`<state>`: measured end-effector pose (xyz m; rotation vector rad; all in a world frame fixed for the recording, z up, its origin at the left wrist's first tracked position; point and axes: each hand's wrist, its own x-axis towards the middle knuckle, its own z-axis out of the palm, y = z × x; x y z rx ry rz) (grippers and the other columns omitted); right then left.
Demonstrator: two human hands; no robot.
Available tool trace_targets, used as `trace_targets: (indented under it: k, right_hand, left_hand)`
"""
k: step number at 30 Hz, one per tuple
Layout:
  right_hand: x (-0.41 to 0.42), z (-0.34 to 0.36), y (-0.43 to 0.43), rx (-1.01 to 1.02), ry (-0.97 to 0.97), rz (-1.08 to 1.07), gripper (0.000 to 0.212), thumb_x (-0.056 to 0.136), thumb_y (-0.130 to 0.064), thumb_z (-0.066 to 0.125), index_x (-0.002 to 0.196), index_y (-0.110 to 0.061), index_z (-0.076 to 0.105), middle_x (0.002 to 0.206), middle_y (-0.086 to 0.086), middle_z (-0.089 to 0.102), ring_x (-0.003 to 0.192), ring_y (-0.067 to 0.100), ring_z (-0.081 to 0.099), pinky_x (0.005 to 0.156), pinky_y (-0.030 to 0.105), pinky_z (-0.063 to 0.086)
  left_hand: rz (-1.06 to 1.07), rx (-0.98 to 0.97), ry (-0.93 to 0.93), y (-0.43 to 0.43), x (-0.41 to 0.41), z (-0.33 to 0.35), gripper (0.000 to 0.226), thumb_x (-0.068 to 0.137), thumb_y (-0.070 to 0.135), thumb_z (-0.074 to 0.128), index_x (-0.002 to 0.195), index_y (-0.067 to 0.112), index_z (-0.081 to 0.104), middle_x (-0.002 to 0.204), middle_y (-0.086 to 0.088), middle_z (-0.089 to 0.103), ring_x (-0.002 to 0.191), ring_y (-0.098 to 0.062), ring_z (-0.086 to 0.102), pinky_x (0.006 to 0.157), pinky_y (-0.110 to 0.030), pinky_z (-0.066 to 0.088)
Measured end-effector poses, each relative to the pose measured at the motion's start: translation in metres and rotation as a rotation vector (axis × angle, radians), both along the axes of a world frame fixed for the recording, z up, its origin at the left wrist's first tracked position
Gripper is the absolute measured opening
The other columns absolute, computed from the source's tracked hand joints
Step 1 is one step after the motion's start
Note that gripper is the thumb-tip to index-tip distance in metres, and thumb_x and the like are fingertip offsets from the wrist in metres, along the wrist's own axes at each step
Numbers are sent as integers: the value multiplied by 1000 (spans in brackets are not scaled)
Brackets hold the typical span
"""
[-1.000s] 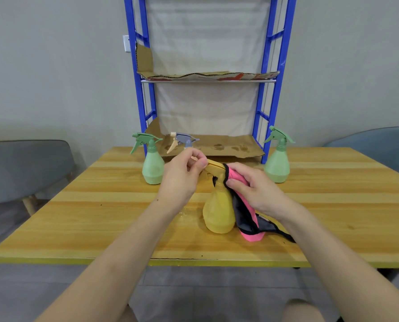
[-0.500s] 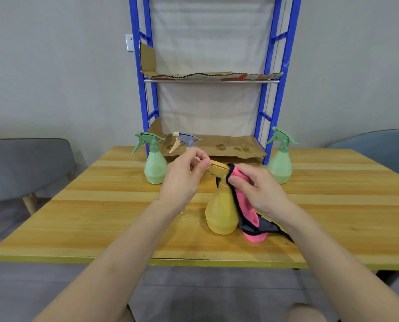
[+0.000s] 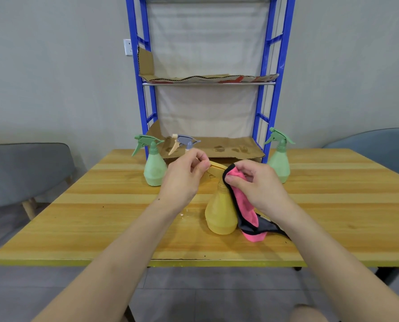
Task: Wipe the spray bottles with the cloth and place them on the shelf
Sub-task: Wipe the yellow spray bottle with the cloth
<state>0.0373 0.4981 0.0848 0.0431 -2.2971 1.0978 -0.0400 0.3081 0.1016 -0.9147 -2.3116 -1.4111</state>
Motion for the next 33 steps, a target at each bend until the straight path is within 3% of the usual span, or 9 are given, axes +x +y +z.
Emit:
trace_targets:
  k: [3, 6, 9, 15, 19, 23, 26, 29, 33]
  right_hand:
    - [0, 0, 0, 309, 84, -75, 18, 99, -35, 65, 87, -25, 73, 72, -12, 67, 70, 17, 61, 69, 41, 52]
    - [0, 0, 0, 381, 153, -75, 31, 103, -33, 56, 76, -22, 66, 62, -6, 59, 60, 23, 52, 59, 40, 46]
    - [1, 0, 3, 246, 72, -17, 37, 104, -22, 59, 69, -18, 50, 60, 2, 52, 63, 26, 48, 63, 39, 41]
    - [23, -5, 14, -117, -47, 176, 31, 105, -14, 58, 78, 1, 59, 70, 21, 53, 71, 16, 48, 70, 37, 39]
    - [28, -5, 13, -255, 10, 128, 28, 103, -11, 61, 76, -4, 66, 67, 6, 54, 70, 12, 49, 68, 31, 39]
    - [23, -10, 3, -280, 61, 112, 31, 103, -11, 60, 77, 4, 57, 66, 16, 49, 67, 20, 43, 67, 36, 35]
    - [25, -12, -5, -319, 91, 152, 26, 104, -8, 59, 78, -5, 63, 62, 12, 59, 63, 18, 50, 66, 35, 42]
    - [29, -12, -15, -442, 48, 196, 18, 101, -10, 64, 102, -26, 72, 88, 1, 80, 75, 13, 68, 73, 28, 52]
    - [28, -17, -13, -479, 67, 144, 19, 100, -15, 68, 92, -31, 65, 84, 14, 78, 65, 23, 64, 62, 33, 47]
  left_hand:
    - [-3, 9, -7, -1, 0, -1, 9, 103, 32, 59, 95, 31, 63, 78, 9, 62, 80, -17, 60, 76, -46, 54]
    - [14, -1, -2, 0, 0, 0, 9, 103, 33, 59, 95, 31, 63, 77, 9, 62, 80, -17, 60, 76, -46, 54]
    - [27, -11, 5, 0, -1, 1, 9, 103, 33, 59, 95, 32, 63, 77, 10, 62, 80, -16, 61, 76, -46, 55]
    - [39, -14, -22, 0, -3, 2, 10, 104, 34, 58, 96, 33, 65, 76, 10, 63, 77, -13, 60, 70, -36, 52]
    - [70, 52, -87, 6, -2, 4, 8, 103, 29, 60, 102, 30, 68, 76, 11, 61, 72, -6, 55, 67, -28, 44]
    - [102, 56, -145, 14, 2, 3, 22, 104, 32, 57, 121, 26, 69, 90, 10, 64, 85, -10, 62, 86, -43, 57]
    - [130, 0, -179, 18, 8, 6, 58, 86, 67, 55, 131, 32, 64, 98, 11, 63, 98, -17, 64, 95, -53, 54]
    - [121, -21, -210, 22, 13, 8, 88, 66, 82, 51, 139, 34, 58, 102, 14, 60, 104, -18, 64, 98, -55, 52]
    - [25, 96, -311, 23, 12, 7, 56, 85, 53, 74, 133, 31, 54, 113, 14, 68, 110, -14, 66, 99, -50, 55]
